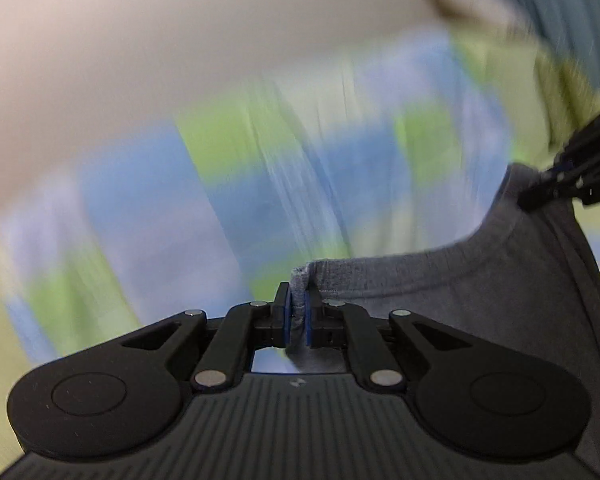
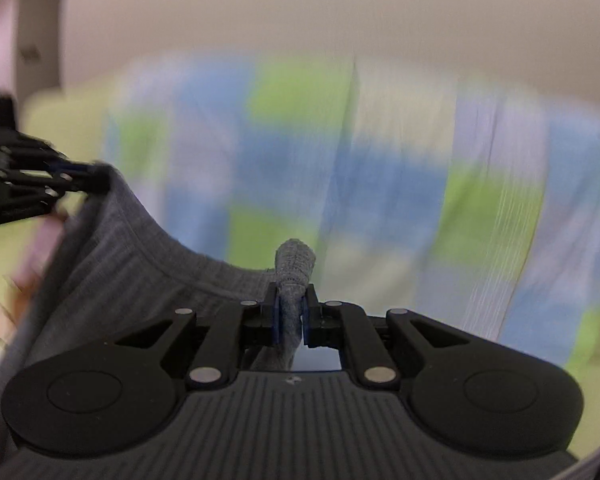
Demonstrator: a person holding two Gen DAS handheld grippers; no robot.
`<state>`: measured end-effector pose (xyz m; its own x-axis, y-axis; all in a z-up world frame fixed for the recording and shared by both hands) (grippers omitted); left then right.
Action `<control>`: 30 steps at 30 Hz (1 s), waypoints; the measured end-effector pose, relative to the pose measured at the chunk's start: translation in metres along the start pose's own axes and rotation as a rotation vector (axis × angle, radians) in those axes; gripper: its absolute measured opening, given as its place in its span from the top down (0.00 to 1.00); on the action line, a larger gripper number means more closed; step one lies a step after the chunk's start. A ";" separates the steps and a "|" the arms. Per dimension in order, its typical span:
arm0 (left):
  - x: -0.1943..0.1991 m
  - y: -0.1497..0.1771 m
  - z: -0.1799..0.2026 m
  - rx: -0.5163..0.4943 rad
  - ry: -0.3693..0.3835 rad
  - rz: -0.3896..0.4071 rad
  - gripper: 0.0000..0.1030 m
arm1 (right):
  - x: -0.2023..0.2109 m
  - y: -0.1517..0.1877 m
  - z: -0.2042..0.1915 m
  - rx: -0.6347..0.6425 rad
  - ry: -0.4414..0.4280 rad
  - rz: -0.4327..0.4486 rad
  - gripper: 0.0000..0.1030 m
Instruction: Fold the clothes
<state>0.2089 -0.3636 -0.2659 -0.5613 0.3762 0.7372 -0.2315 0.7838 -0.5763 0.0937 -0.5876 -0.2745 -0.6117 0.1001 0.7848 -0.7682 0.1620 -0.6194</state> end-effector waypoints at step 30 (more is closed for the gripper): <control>-0.017 0.104 0.000 0.108 0.071 -0.196 0.66 | -0.023 0.100 0.024 -0.252 -0.103 -0.229 0.79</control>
<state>0.1947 -0.2883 -0.3382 -0.4411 0.2583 0.8595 -0.4169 0.7891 -0.4511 0.0266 -0.5973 -0.3548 -0.4547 -0.0639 0.8884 -0.8245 0.4075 -0.3927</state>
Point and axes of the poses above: each gripper's, at about its wrist camera, not at the fingertips, and x roughly against the way its jaws point, z to its right, y to its underside, the point moved 4 cm from there along -x, roughly the way its jaws point, and after that the axes turned 14 degrees about -z, right-handed, at the moved point
